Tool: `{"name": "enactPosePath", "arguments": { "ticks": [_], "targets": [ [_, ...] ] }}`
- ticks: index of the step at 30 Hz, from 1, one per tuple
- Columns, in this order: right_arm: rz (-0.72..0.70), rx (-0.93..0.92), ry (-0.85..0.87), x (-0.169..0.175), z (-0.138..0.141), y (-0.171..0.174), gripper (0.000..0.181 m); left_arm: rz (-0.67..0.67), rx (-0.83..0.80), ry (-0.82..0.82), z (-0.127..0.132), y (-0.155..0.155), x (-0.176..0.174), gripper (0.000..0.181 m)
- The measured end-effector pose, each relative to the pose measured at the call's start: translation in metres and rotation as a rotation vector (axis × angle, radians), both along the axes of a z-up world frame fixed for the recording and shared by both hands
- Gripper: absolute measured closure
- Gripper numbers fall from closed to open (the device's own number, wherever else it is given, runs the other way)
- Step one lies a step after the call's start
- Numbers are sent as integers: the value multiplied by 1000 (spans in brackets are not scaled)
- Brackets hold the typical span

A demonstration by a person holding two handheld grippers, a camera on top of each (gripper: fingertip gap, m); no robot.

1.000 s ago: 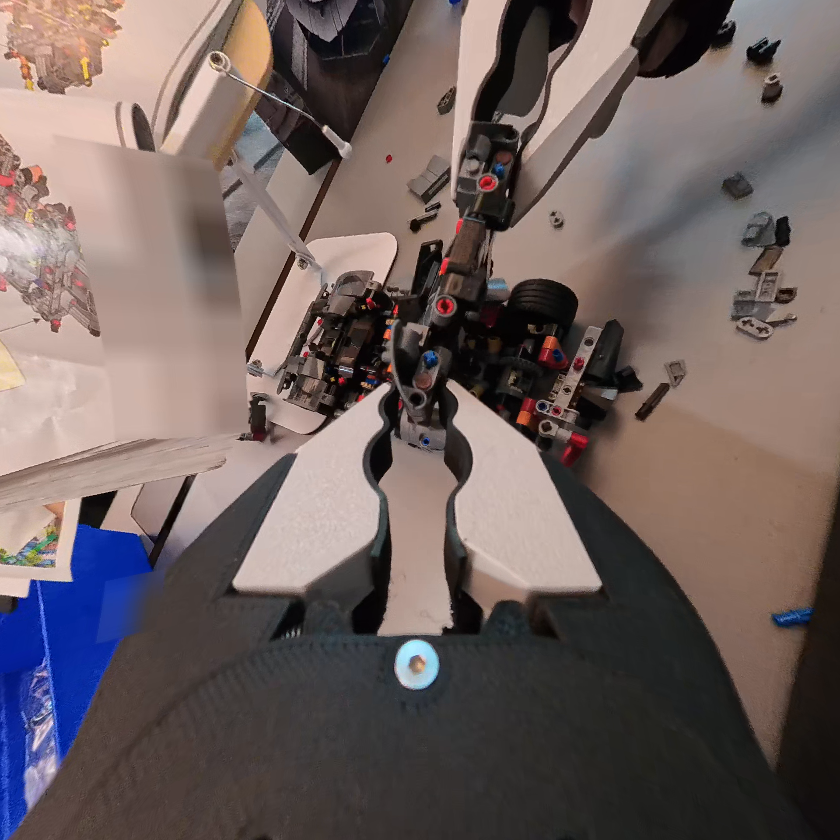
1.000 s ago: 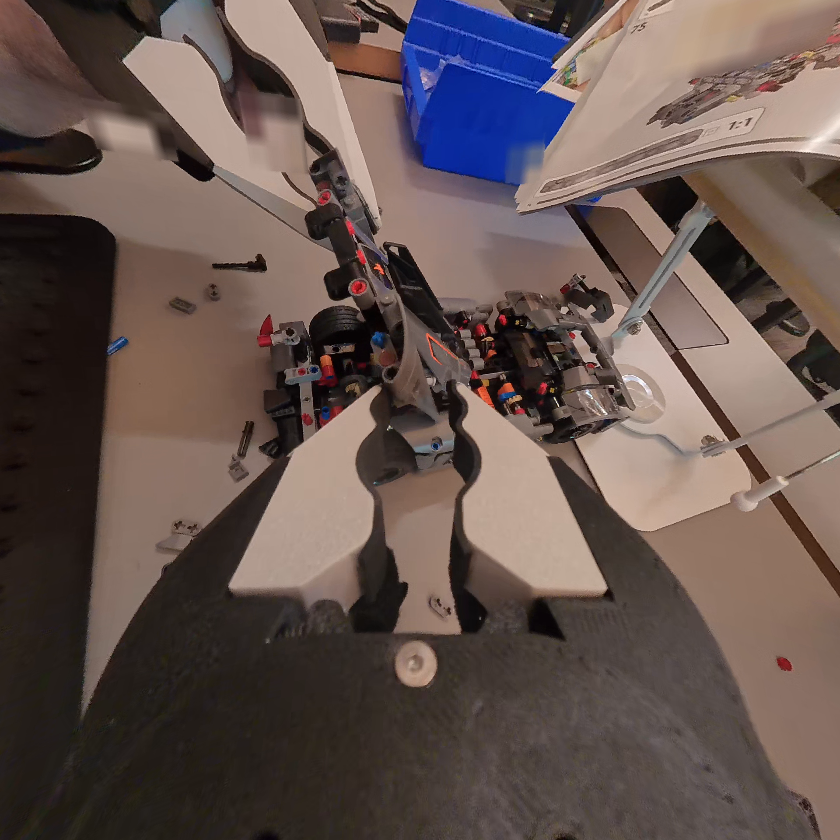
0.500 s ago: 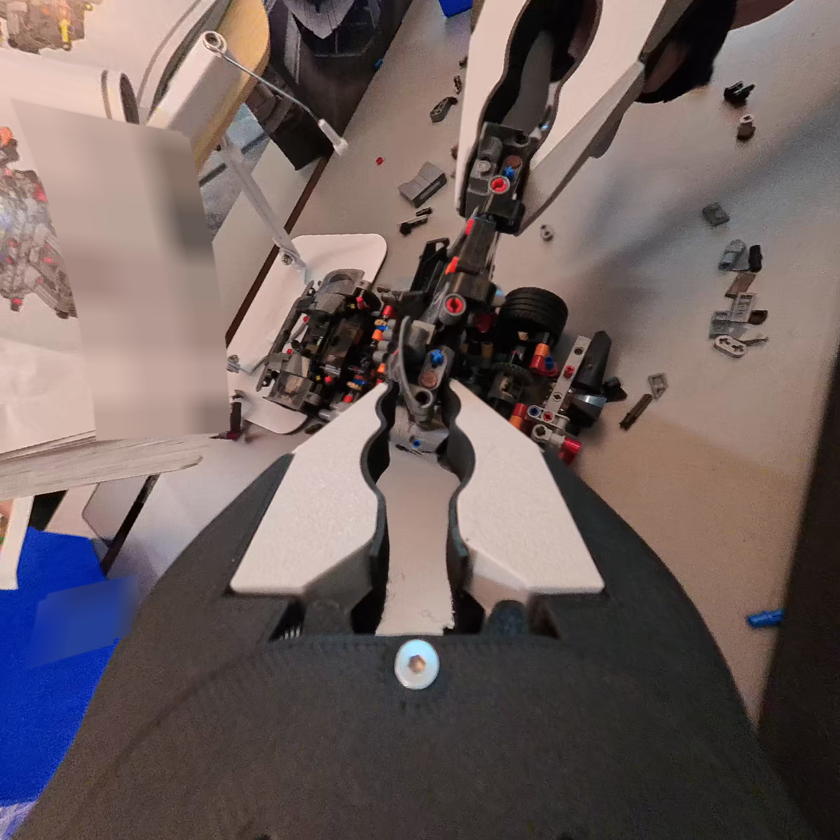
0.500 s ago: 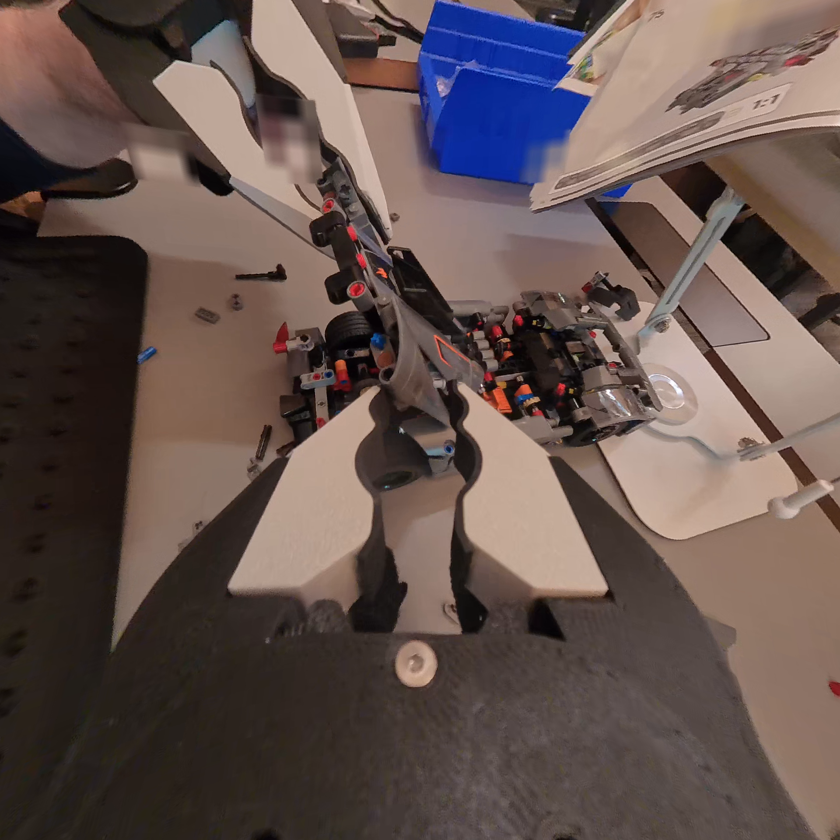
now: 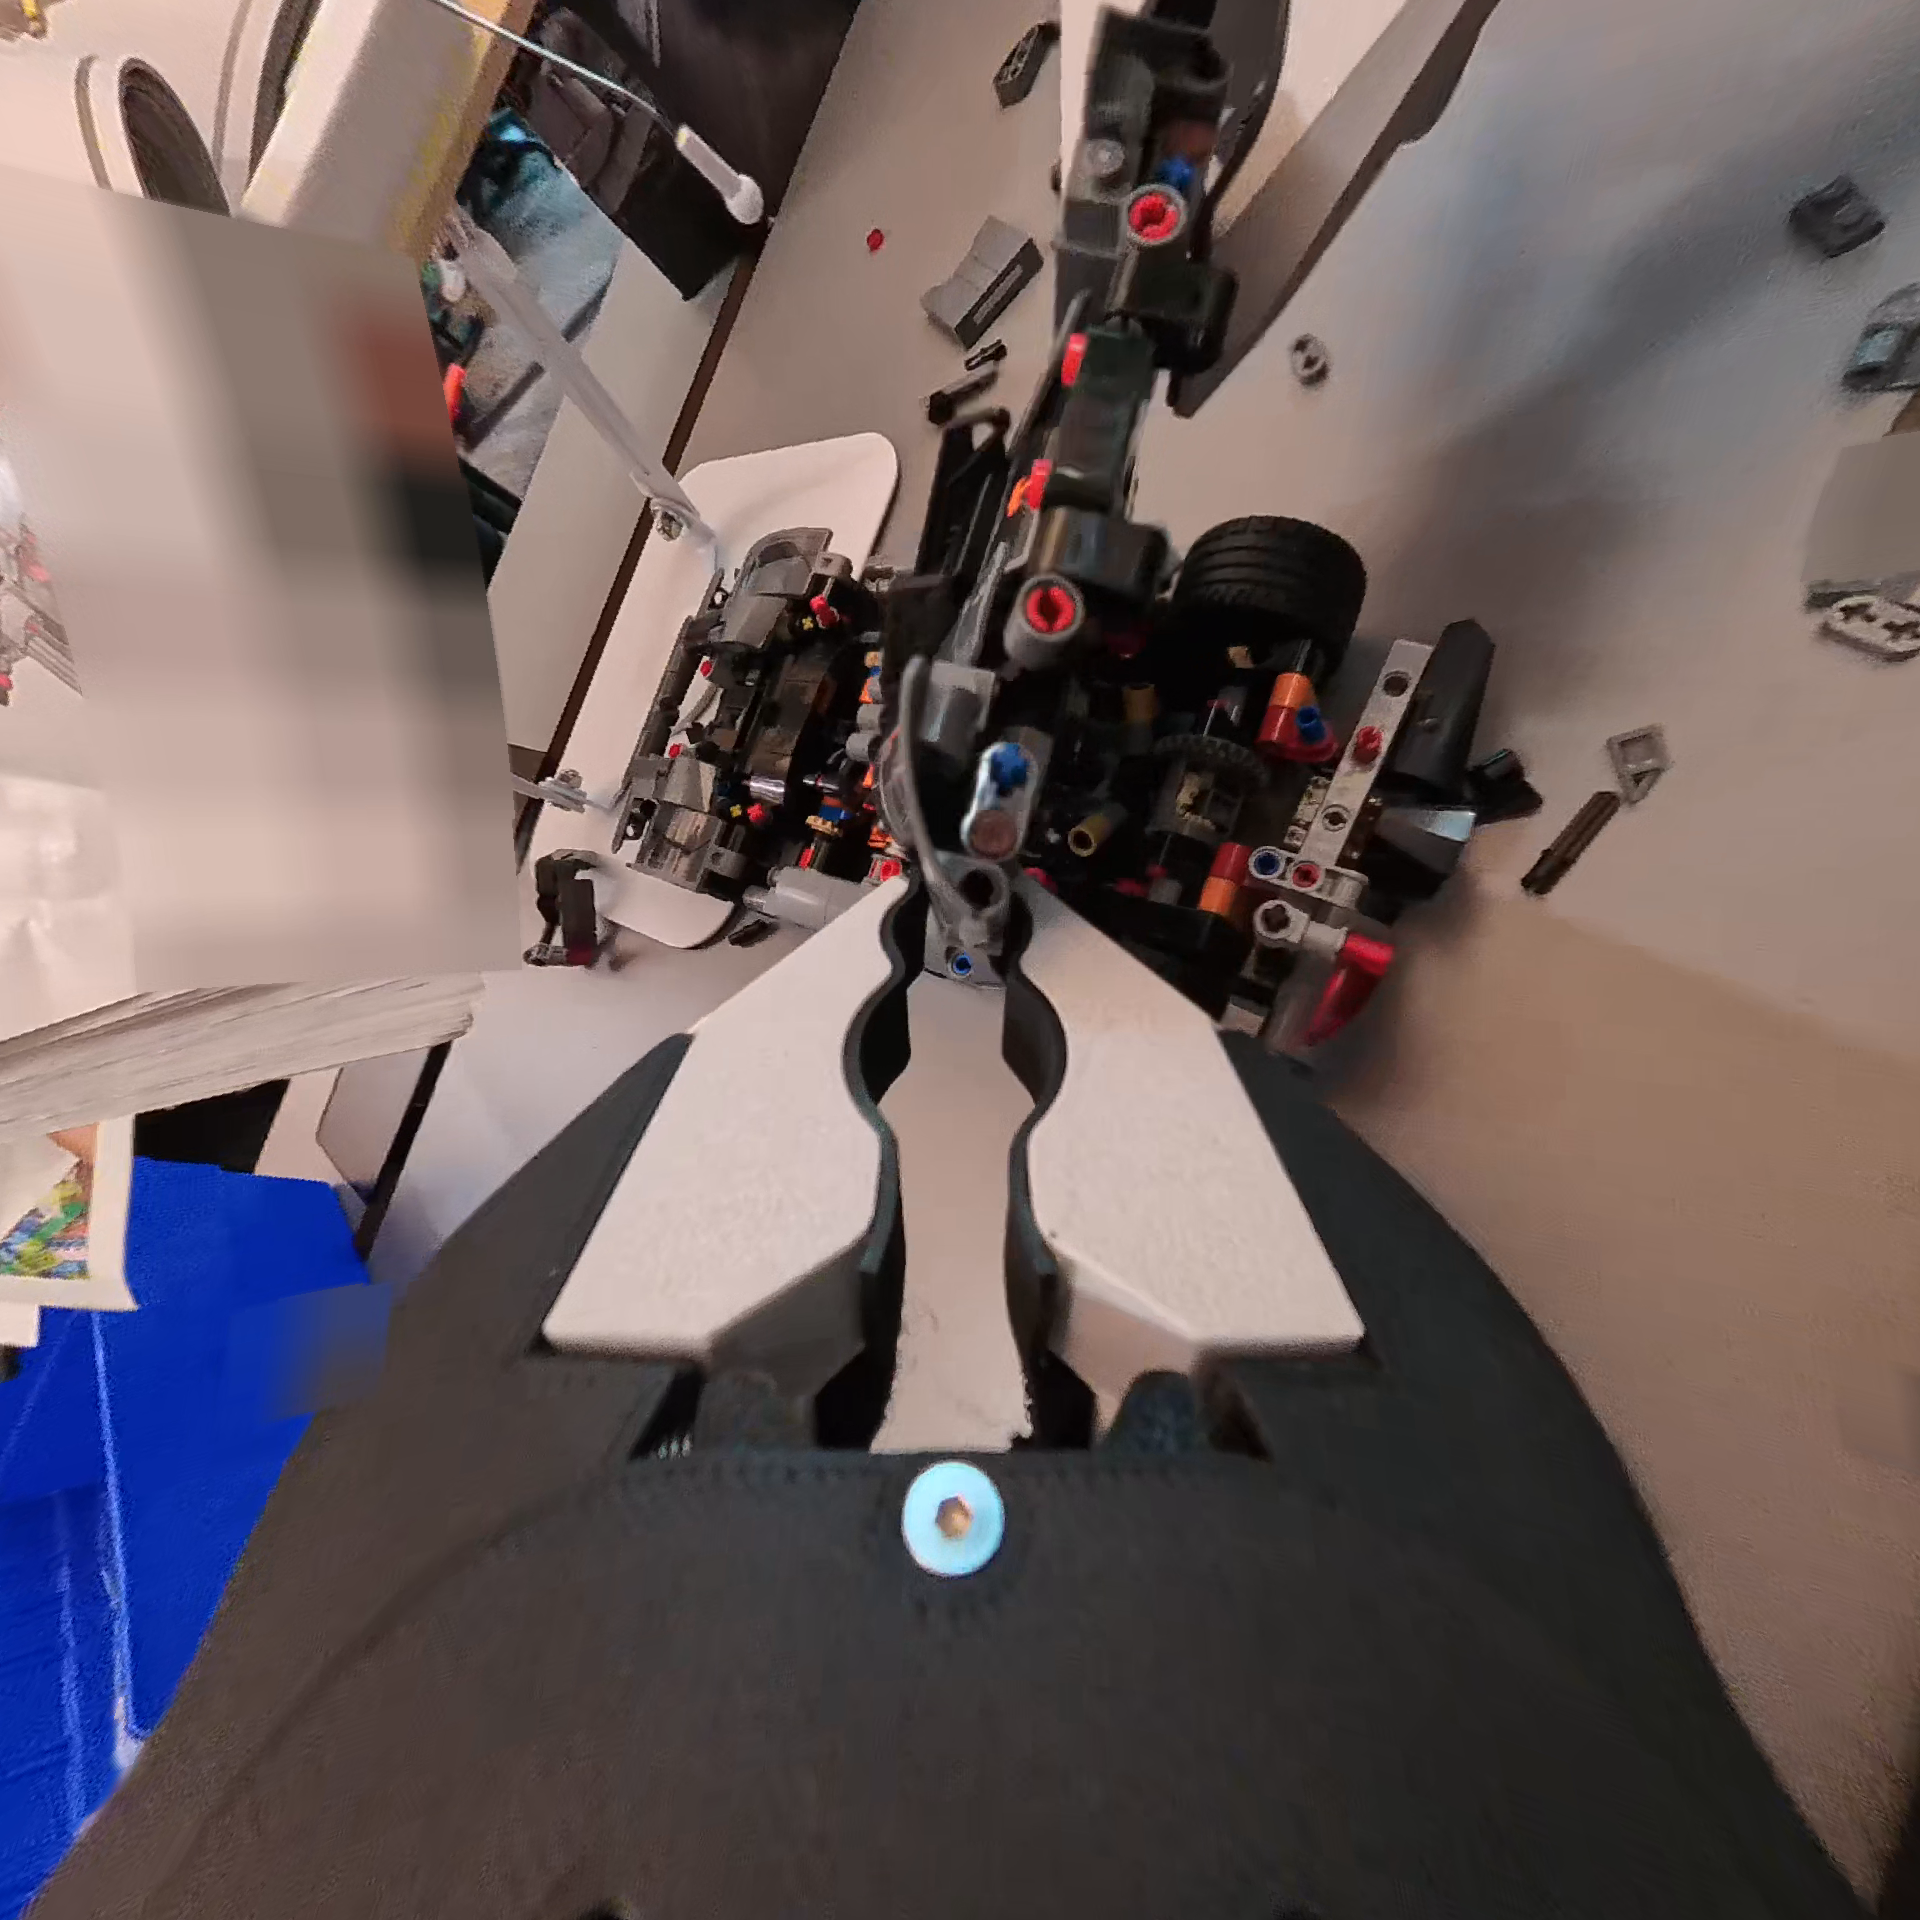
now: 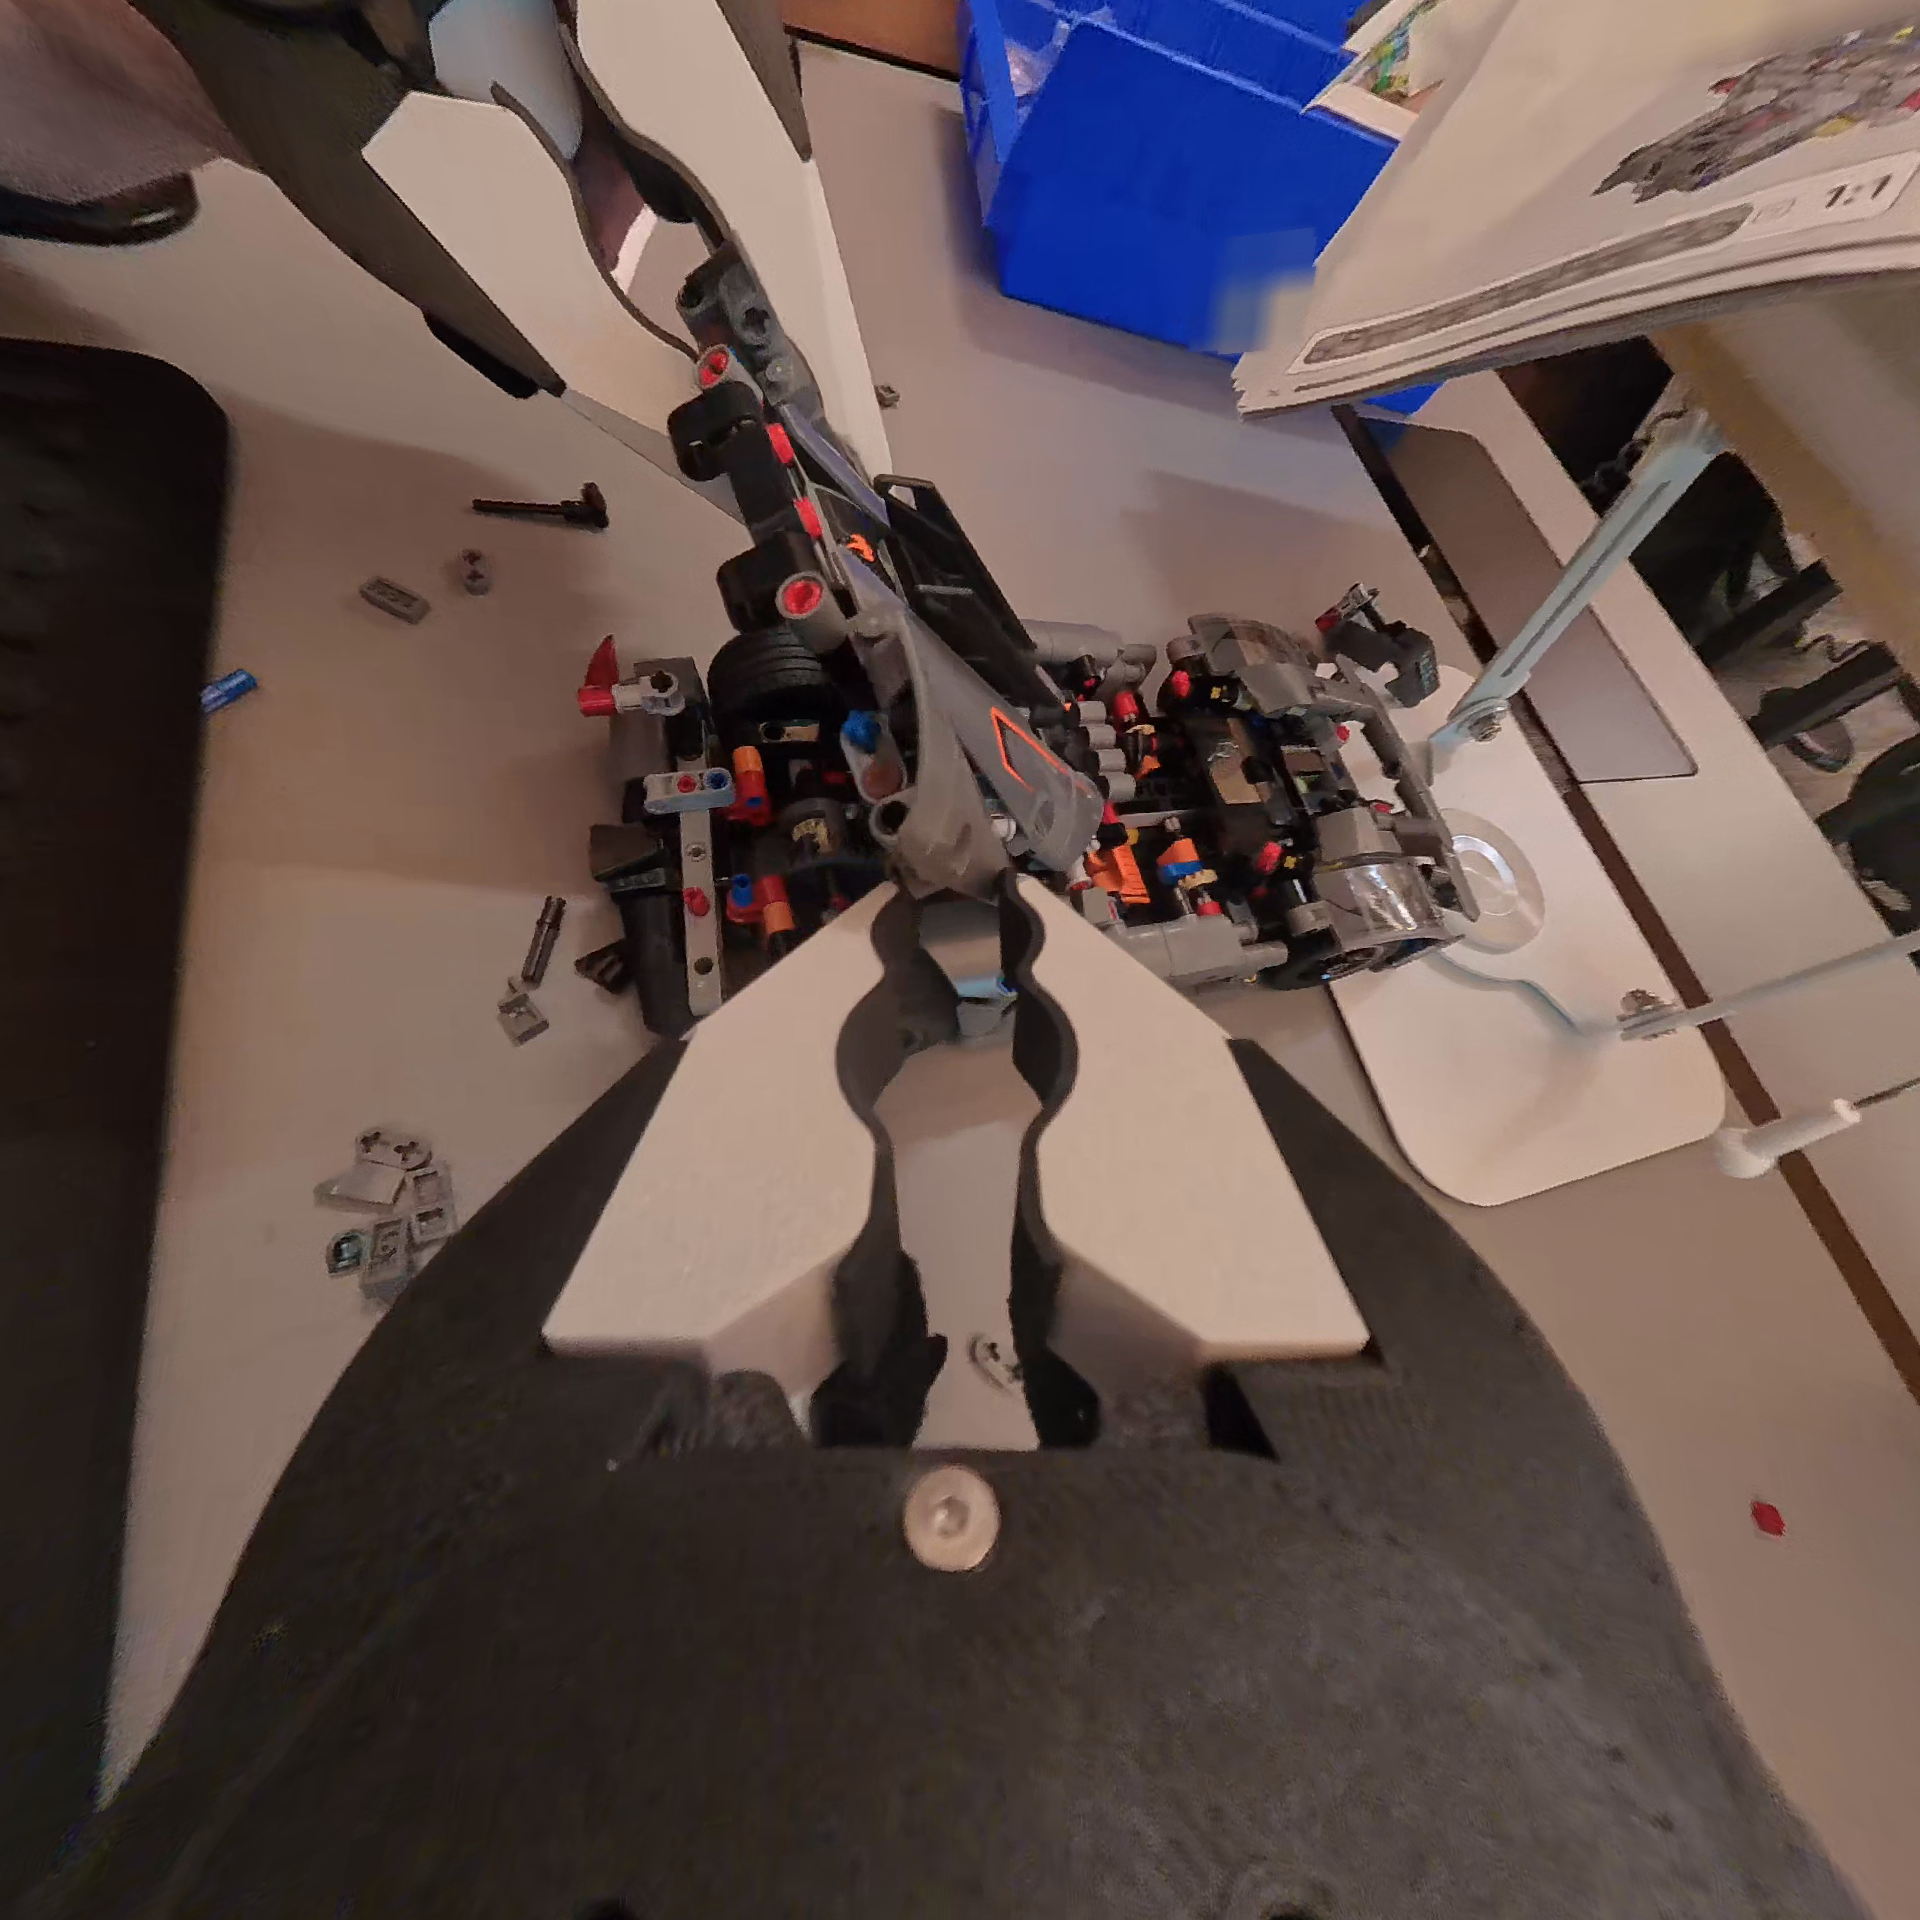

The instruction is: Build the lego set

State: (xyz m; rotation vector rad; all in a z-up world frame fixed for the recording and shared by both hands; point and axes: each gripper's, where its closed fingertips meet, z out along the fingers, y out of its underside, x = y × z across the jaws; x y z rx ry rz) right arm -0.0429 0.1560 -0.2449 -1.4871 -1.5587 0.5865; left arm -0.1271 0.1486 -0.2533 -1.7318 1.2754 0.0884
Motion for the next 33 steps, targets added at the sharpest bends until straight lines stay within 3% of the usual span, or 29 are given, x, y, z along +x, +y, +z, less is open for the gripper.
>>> {"name": "enactPosePath", "arguments": {
  "ticks": [6, 33],
  "targets": [
    [-24, 85, 5, -1, 5, 4, 171, 18, 50, 14, 2, 5, 0, 176],
    [-41, 109, 52, -3, 11, 6, 170, 58, 91, -54, 9, 14, 0, 176]
  ]
}}
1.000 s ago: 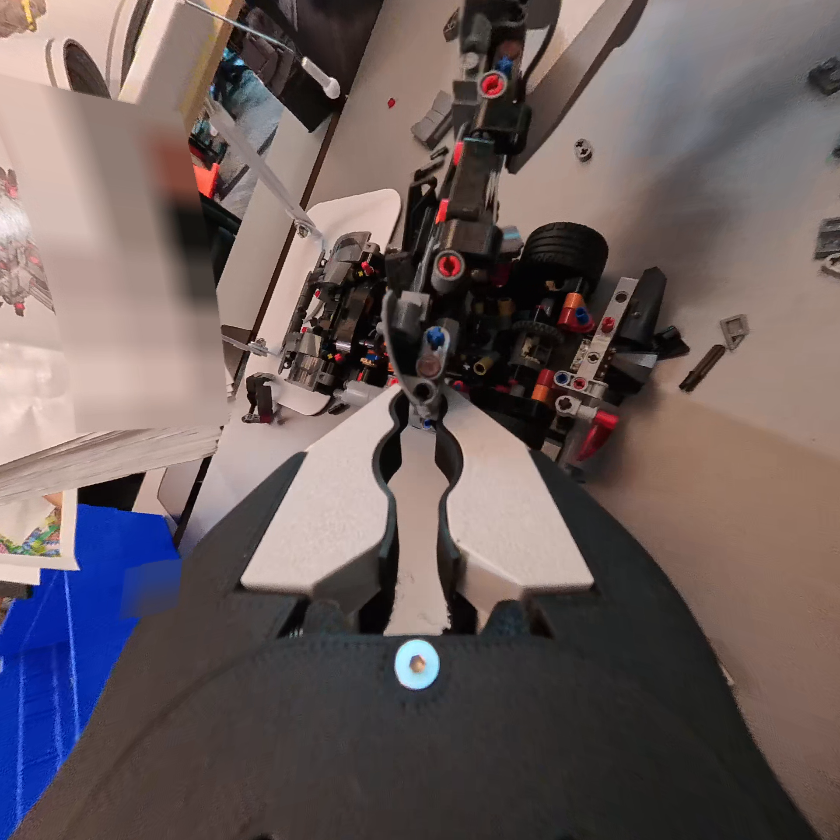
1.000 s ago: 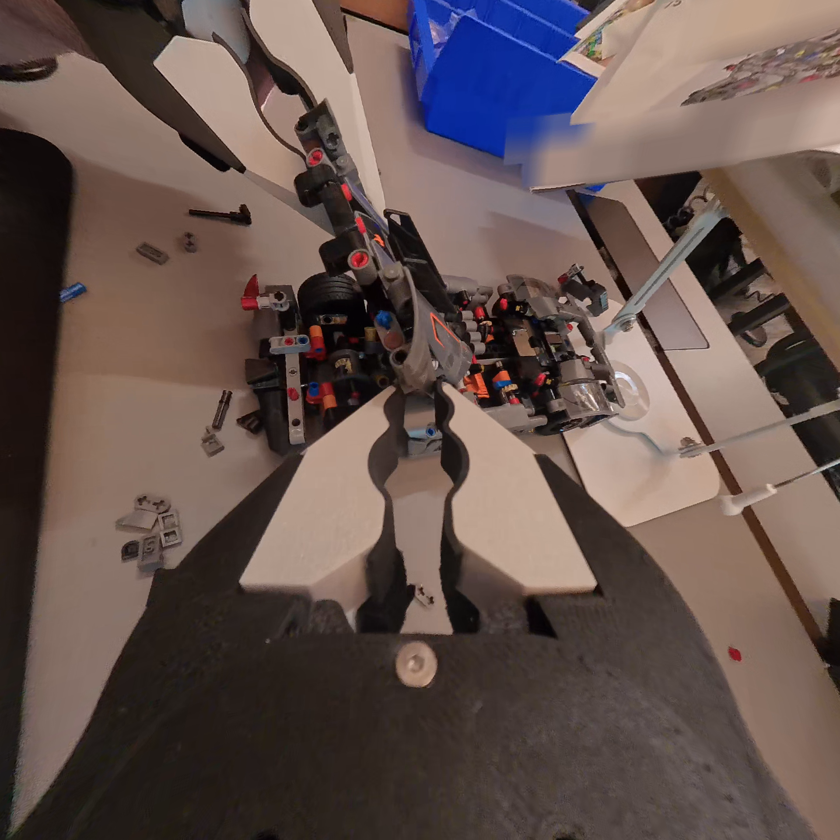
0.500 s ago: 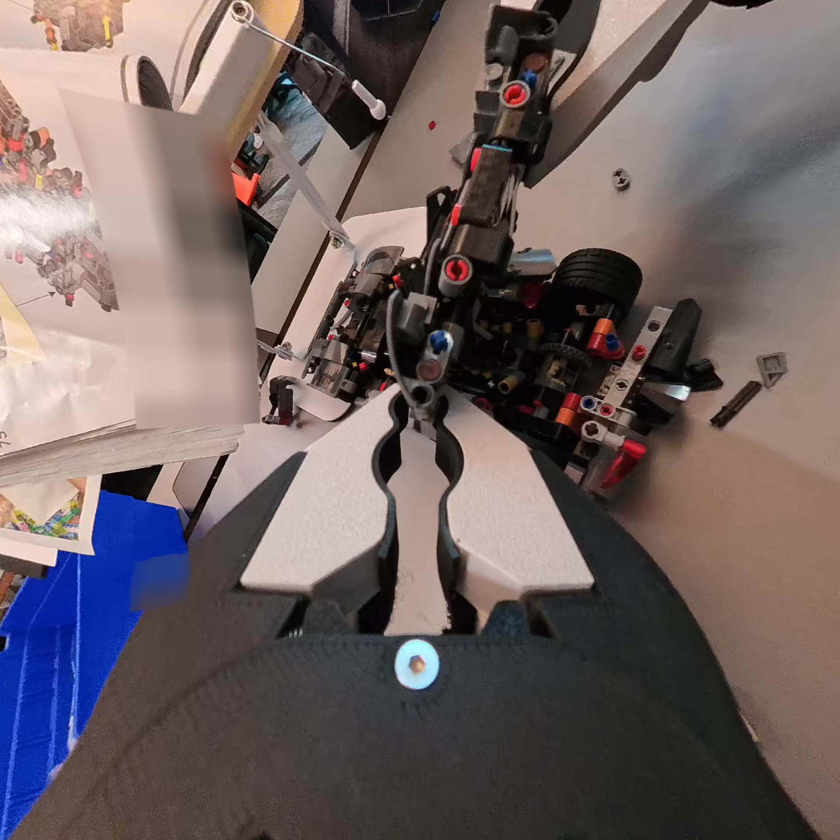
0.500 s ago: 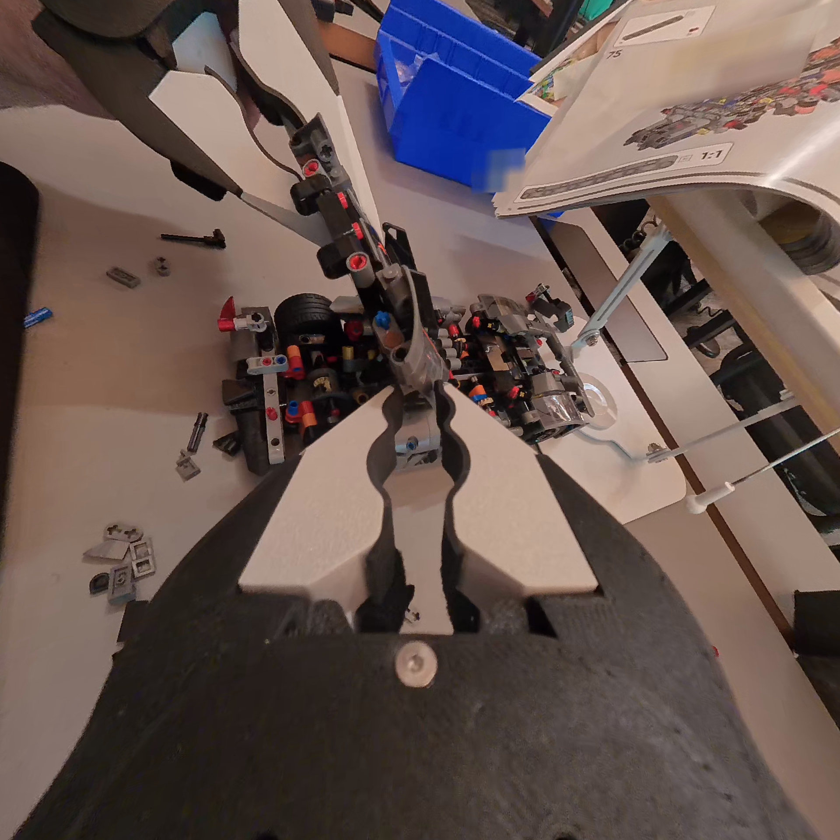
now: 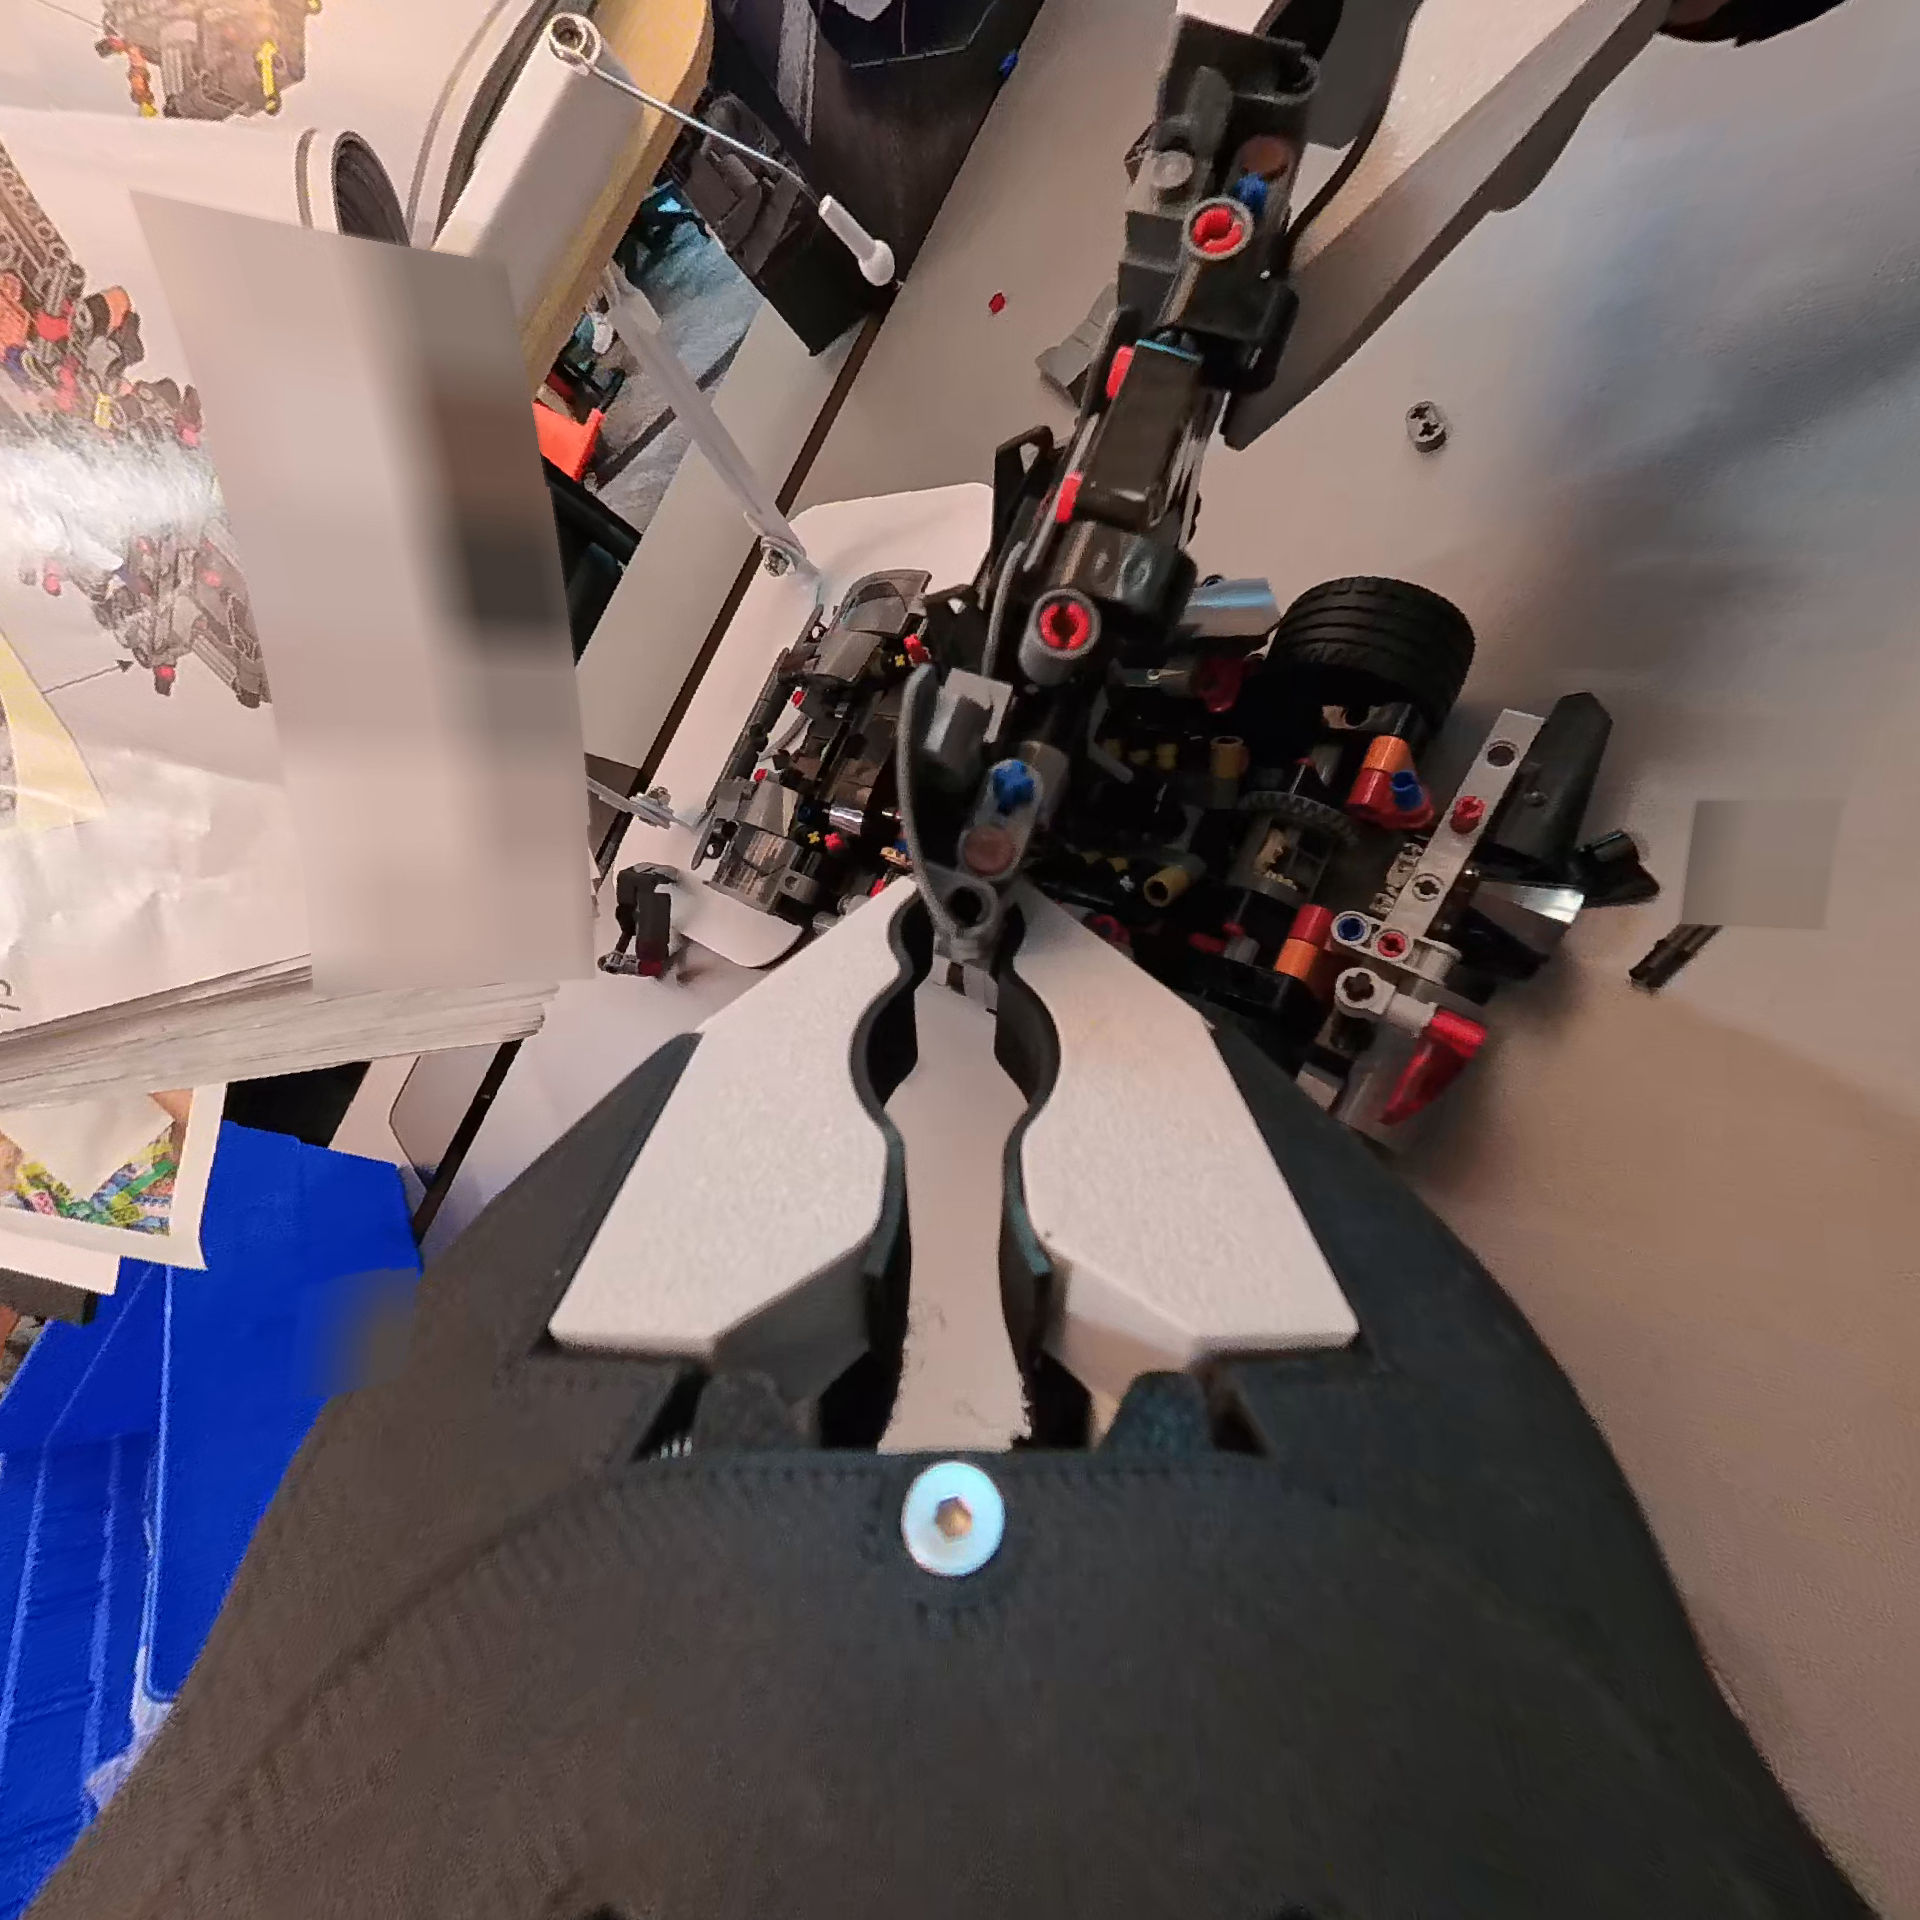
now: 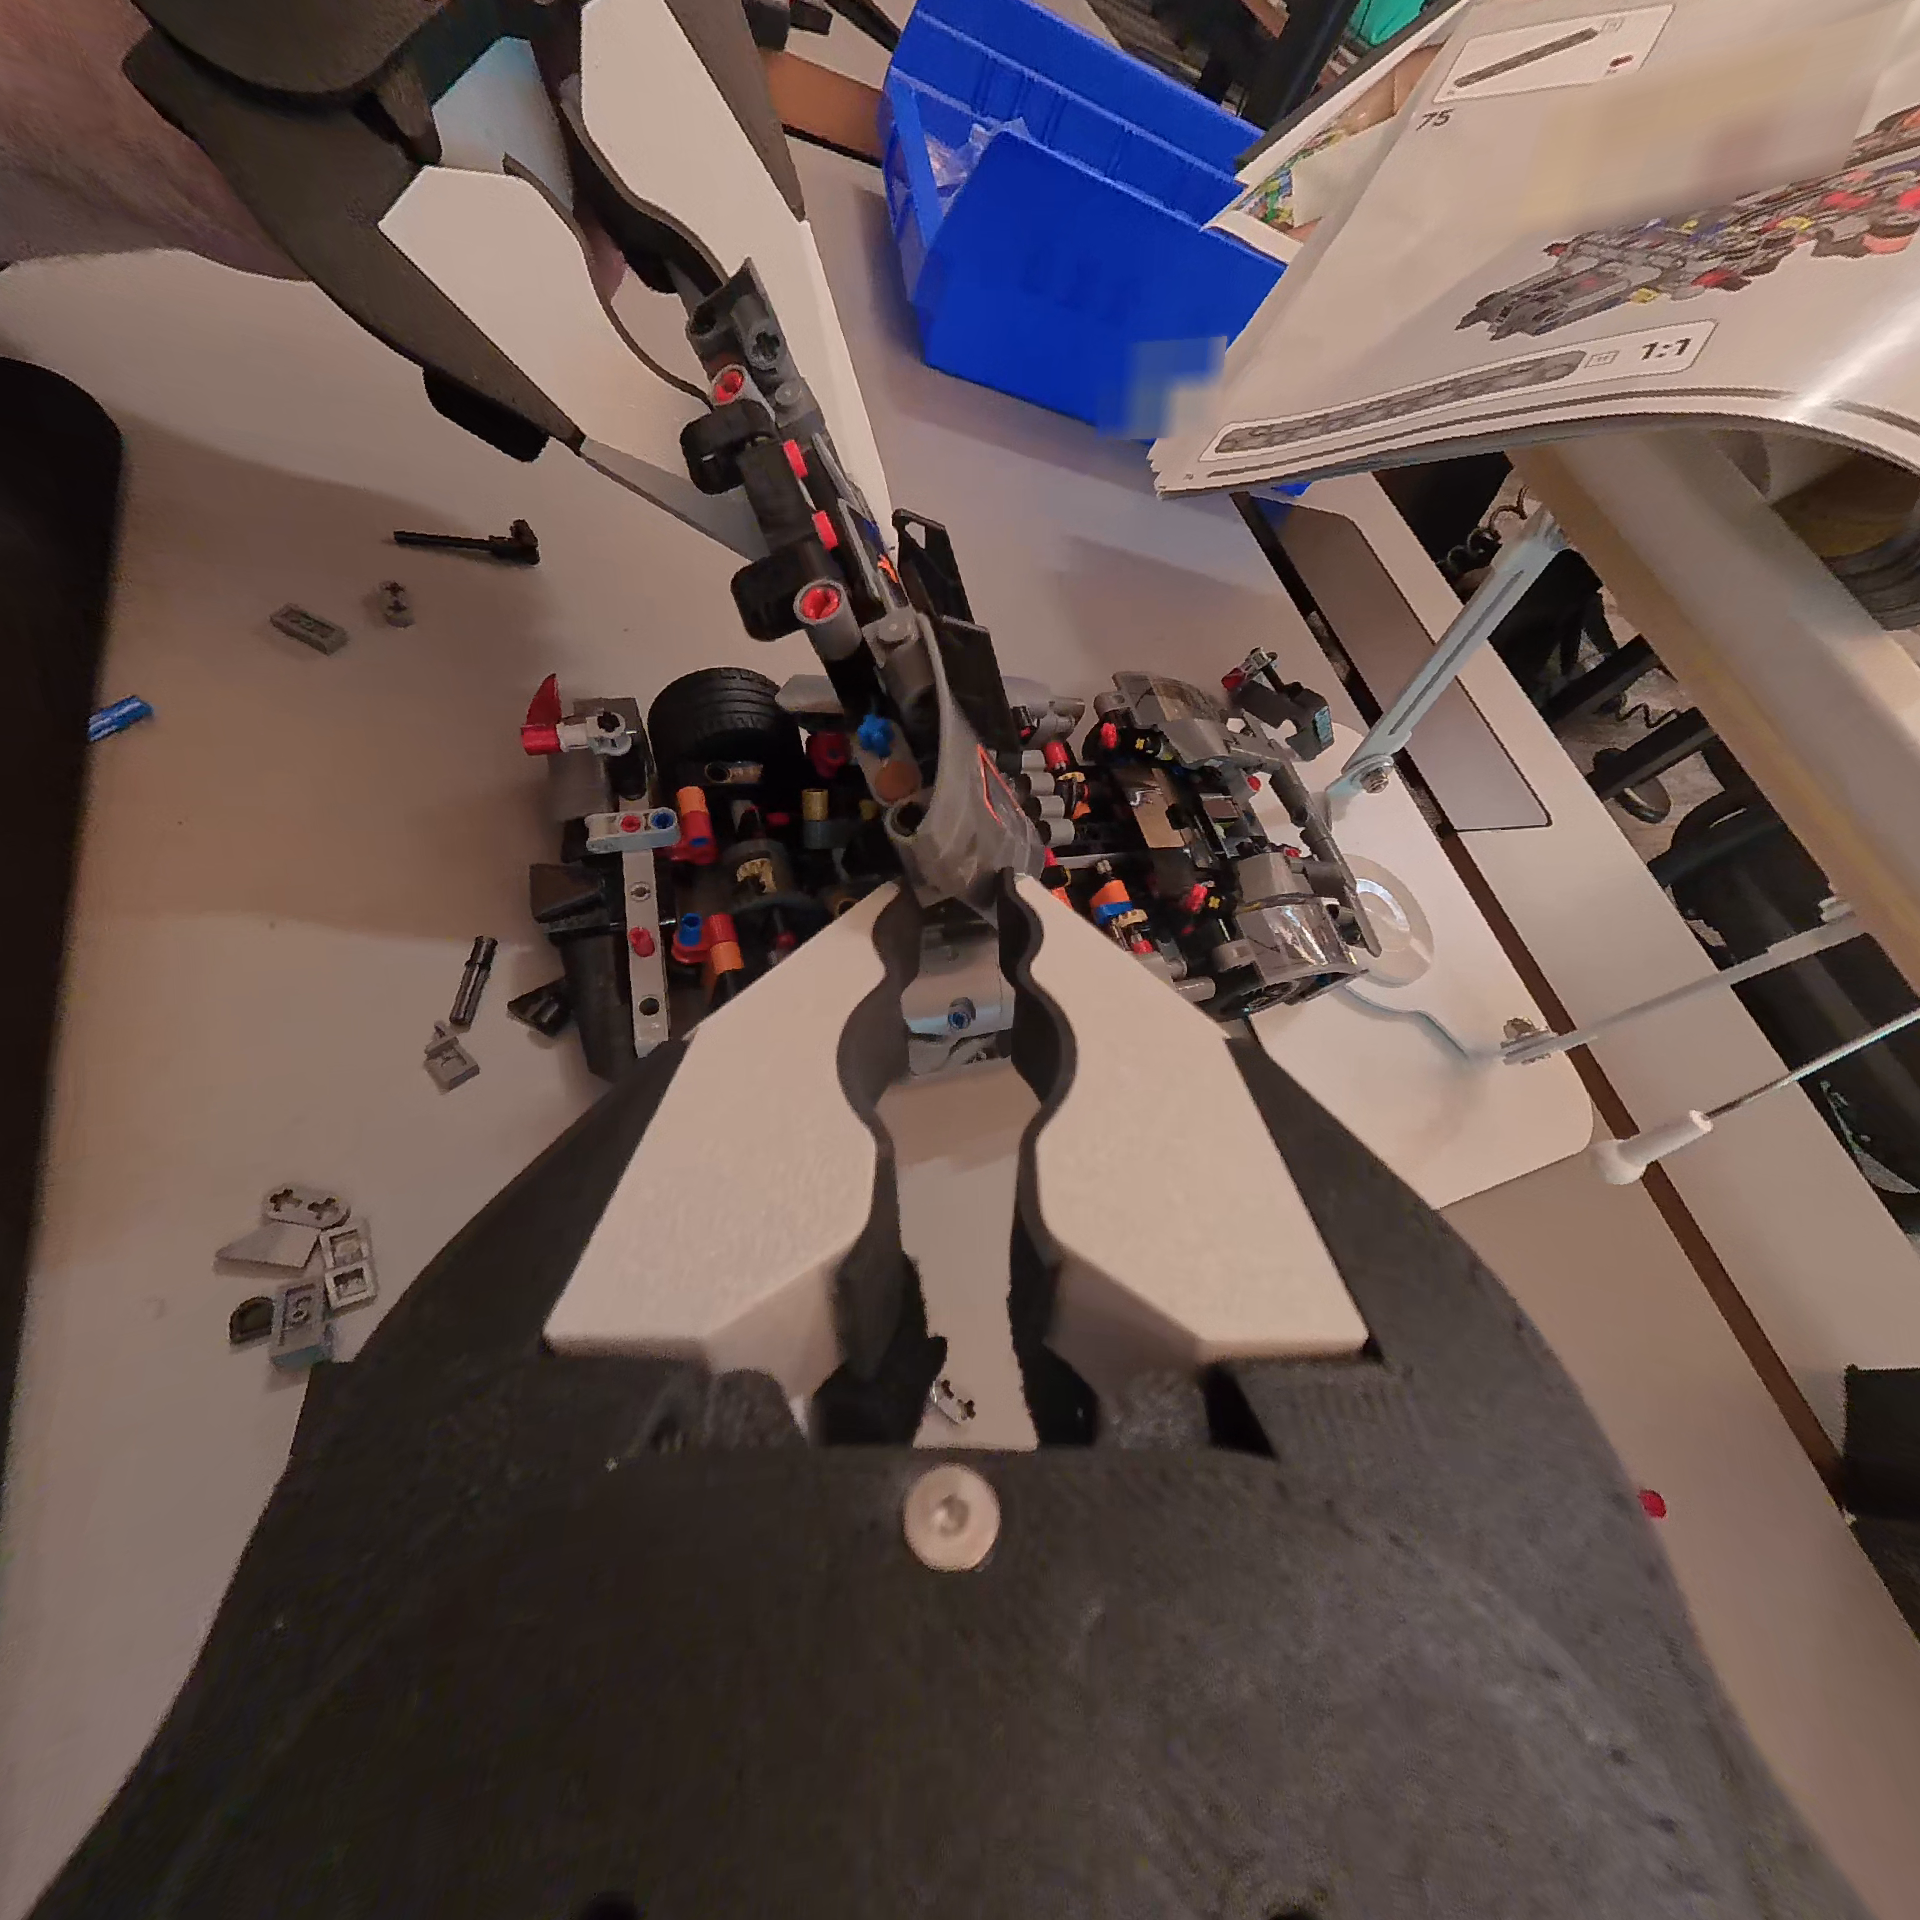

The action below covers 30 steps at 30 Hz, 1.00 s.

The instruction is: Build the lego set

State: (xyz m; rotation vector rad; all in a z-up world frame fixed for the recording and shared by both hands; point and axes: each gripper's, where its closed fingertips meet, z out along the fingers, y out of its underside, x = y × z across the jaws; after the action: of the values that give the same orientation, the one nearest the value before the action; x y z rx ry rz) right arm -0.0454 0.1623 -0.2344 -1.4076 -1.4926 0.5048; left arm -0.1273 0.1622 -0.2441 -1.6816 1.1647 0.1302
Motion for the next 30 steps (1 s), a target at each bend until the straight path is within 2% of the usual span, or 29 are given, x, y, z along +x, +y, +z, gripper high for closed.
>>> {"name": "enactPosePath", "arguments": {
  "ticks": [9, 16, 22, 30],
  "targets": [
    [13, -26, -24, 7, -4, -2, 164, -28, -92, -13, -13, -9, -3, 169],
    [20, -69, -61, 7, -17, 0, 165, -22, -85, -14, -14, -10, -5, 163],
    [18, -65, -70, 3, -22, -1, 168, -10, -55, 44, -19, -7, -2, 165],
    [7, -44, -60, 1, -19, -1, 173, 1, 4, 40, -11, -5, -3, 174]
  ]
}}
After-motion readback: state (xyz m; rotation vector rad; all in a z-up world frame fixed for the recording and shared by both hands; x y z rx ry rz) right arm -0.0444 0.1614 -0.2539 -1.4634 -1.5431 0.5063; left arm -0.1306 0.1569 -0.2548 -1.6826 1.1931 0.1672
